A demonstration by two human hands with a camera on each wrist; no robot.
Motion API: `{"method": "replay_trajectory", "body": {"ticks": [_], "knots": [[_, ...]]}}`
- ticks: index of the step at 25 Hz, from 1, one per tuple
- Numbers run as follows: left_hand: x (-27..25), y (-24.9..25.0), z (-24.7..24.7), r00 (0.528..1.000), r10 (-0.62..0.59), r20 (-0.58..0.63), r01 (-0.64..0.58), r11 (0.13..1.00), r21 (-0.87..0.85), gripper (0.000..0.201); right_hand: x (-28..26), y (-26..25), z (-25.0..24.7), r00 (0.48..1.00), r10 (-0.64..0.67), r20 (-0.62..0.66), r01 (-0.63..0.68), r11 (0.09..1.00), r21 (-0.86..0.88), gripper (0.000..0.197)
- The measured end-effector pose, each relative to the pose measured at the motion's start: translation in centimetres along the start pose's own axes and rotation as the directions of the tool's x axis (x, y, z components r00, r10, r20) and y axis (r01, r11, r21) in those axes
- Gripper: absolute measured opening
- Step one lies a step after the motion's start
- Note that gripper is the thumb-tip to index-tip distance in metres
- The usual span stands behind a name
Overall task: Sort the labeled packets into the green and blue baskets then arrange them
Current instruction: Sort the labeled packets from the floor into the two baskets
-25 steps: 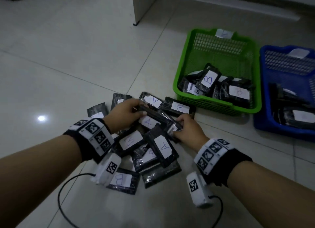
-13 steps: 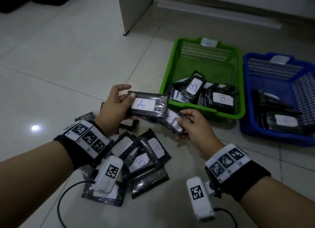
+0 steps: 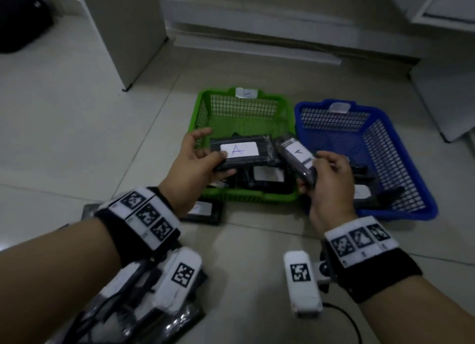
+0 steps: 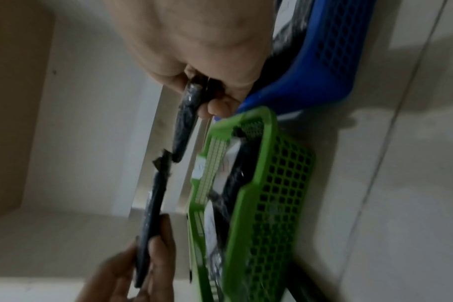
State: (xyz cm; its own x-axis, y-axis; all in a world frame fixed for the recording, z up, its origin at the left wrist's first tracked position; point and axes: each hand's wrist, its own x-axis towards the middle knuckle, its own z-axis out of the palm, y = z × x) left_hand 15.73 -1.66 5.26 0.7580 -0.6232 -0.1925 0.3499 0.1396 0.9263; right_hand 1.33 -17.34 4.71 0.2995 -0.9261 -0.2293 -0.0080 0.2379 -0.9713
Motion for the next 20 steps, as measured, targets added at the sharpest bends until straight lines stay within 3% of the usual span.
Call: {"method": "replay_trajectory", "body": {"ticks": [2, 4, 6, 9, 12, 15, 16, 17, 20], "knots": [[2.1, -0.4, 3.9, 0.998, -0.030, 0.053, 0.029, 0.999, 0.023, 0.033, 3.1, -1.0, -2.3, 0.988, 0.005, -0.152, 0.009, 0.996, 0.090, 0.013], [4.1, -1.3, 8.0, 0.995, -0.064, 0.071, 0.060, 0.997, 0.048, 0.030, 6.4, -1.2, -4.7, 0.970, 0.035, -0.241, -0.005, 0.992, 0.125, 0.024], [5.6, -3.1, 11.9, 0.995, -0.065, 0.069, 0.049, 0.976, 0.211, 0.034, 9.2, -0.9, -6.6, 0.961, 0.070, -0.266, -0.043, 0.993, 0.106, 0.033], [6.8, -6.3, 15.2, 0.996, -0.009, 0.087, -0.040, 0.837, 0.545, 0.047, 10.9, 0.2, -7.9, 0.974, 0.100, -0.205, -0.087, 0.994, 0.072, 0.036], [7.7, -8.2, 16.5, 0.986, 0.033, 0.162, -0.149, 0.602, 0.784, 0.055, 11.2, 1.0, -8.6, 0.990, 0.098, -0.102, -0.106, 0.991, -0.079, 0.041], [8.7, -8.4, 16.5, 0.934, -0.045, 0.355, -0.340, 0.197, 0.920, 0.058, 10.7, 1.4, -9.3, 0.996, 0.088, -0.022, -0.090, 0.961, -0.262, 0.042], [8.6, -7.8, 16.1, 0.917, -0.061, 0.395, -0.388, 0.106, 0.916, 0.057, 10.3, 1.5, -9.4, 0.999, 0.042, -0.010, -0.043, 0.947, -0.317, 0.041], [8.3, -6.8, 15.5, 0.904, -0.060, 0.423, -0.417, 0.091, 0.904, 0.052, 9.6, 1.3, -9.3, 1.000, -0.013, -0.016, 0.006, 0.927, -0.374, 0.040], [6.0, -3.5, 10.8, 0.869, 0.022, 0.493, -0.483, 0.251, 0.839, 0.032, 5.9, 1.0, -7.6, 0.979, -0.191, 0.063, 0.194, 0.811, -0.552, 0.029]]}}
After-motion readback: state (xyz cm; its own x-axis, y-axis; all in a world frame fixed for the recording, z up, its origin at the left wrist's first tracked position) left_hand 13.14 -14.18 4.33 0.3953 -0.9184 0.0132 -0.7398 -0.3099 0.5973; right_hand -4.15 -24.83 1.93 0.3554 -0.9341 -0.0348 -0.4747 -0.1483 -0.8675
